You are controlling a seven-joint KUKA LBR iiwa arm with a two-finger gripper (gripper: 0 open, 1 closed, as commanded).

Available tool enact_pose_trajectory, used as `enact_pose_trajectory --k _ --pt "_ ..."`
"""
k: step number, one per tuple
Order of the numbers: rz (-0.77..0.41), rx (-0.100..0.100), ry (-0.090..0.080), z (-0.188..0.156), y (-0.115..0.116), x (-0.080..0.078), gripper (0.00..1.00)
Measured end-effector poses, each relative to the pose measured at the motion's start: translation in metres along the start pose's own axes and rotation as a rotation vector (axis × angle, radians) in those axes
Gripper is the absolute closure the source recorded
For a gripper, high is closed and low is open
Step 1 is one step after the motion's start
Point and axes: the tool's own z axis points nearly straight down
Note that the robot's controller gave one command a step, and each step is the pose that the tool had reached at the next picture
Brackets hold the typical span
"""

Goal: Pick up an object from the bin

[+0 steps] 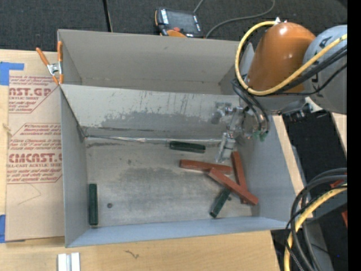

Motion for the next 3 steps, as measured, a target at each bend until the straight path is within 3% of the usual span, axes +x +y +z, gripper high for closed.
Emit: enact_pose_trajectory --k 1,2,3 --pt "0.376 0.002 0.008 0.142 -0.037 0.015 0.00" --pt "0.375 0.001 0.002 0.139 -0.037 0.013 1.00" --pt "0.336 0.002 0.004 0.101 -0.049 0.054 1.00"
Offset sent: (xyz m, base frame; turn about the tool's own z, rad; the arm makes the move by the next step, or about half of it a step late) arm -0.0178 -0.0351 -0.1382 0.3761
